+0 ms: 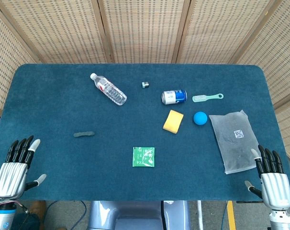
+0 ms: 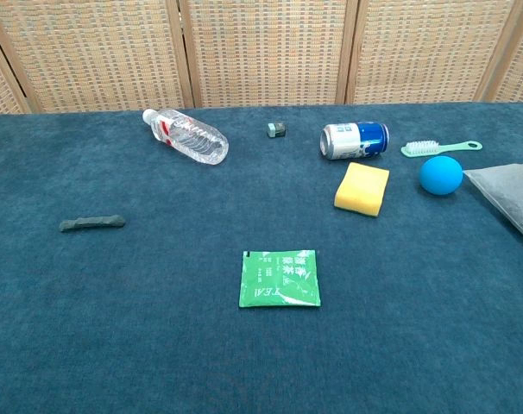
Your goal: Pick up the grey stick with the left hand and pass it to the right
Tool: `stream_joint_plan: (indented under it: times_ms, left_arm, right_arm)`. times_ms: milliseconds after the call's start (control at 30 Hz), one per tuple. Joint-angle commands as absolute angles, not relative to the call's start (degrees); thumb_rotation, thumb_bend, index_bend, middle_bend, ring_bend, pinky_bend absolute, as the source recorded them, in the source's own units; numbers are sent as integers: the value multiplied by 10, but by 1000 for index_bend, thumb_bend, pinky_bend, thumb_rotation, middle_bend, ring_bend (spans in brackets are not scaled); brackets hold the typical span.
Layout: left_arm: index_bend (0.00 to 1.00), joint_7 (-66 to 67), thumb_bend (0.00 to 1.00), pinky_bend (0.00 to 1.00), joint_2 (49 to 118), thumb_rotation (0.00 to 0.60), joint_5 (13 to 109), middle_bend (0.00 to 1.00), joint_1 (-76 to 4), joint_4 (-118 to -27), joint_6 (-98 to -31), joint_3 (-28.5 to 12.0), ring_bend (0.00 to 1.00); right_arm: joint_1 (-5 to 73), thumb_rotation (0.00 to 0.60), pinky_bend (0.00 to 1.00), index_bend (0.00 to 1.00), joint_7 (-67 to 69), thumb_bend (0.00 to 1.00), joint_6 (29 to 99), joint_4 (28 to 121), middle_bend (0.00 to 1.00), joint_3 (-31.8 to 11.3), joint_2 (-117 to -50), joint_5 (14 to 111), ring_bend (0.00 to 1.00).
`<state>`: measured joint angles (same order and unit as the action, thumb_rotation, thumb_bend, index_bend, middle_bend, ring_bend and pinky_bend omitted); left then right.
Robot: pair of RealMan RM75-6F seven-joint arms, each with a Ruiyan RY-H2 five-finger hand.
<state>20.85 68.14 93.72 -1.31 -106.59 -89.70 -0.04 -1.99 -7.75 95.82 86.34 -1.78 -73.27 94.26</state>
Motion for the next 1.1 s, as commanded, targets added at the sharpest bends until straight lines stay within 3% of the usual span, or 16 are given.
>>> stream_joint_plan:
  times_ms: [33, 333, 567, 700, 900, 1000, 1100]
  left_arm:
    - [0, 207, 70, 0, 680, 600, 937, 0, -14, -1066, -895, 0, 0]
    - [0, 189, 71, 0, 682, 600, 924, 0, -28, -1051, -873, -7, 0]
    - [0, 142, 71, 0, 701, 600, 891, 0, -80, -999, -809, -41, 0]
    - [0, 101, 82, 0, 727, 600, 839, 0, -126, -950, -740, -70, 0]
    - [210, 101, 168, 0, 771, 600, 718, 0, -212, -876, -596, -120, 0]
    - [314, 113, 240, 0, 804, 600, 681, 0, -248, -825, -558, -135, 0]
    - [347, 121, 285, 0, 854, 600, 651, 0, -284, -749, -524, -144, 0]
  right_arm:
    - [-20, 600, 0, 0, -77, 0, 957, 864, 0, -18, -733, 942, 0]
    - [-20, 600, 0, 0, -72, 0, 956, 861, 0, -21, -733, 935, 0]
    - [-18, 600, 0, 0, -75, 0, 950, 859, 0, -25, -735, 926, 0]
    - [-16, 600, 0, 0, -77, 0, 944, 858, 0, -27, -737, 920, 0]
    - [-15, 600, 0, 0, -88, 0, 940, 861, 0, -29, -739, 915, 0]
    - [-14, 600, 0, 0, -97, 0, 938, 860, 0, -32, -743, 910, 0]
    - [-12, 600, 0, 0, -102, 0, 924, 860, 0, -36, -744, 891, 0]
